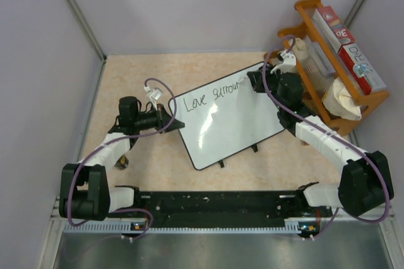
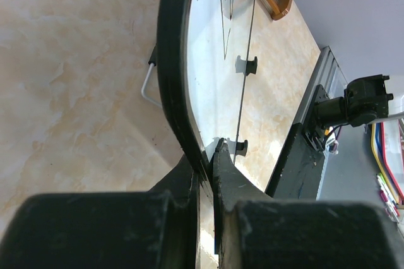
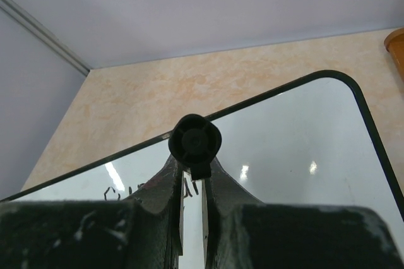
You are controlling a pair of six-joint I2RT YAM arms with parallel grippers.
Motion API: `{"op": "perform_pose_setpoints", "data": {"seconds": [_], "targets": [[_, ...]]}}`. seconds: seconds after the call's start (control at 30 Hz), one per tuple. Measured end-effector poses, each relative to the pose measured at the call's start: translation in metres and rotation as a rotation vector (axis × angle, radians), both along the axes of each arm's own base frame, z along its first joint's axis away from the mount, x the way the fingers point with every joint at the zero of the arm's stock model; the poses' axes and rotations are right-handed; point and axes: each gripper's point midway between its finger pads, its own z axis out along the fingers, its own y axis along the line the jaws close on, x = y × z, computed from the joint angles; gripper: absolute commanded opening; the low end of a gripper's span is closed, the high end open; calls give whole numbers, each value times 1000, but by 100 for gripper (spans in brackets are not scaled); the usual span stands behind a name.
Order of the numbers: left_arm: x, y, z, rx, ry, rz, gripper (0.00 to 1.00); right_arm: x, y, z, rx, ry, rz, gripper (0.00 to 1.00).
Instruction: Write a sentence on the whiteboard
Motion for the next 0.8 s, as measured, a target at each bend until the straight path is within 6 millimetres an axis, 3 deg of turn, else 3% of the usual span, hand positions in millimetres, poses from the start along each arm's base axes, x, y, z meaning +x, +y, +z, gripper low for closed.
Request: {"op": "perform_pose_setpoints", "data": {"seconds": [0.8], "targets": [[0,0,0,0,0,0,0,7,-7,3,-1,-8,-25,0]]}}
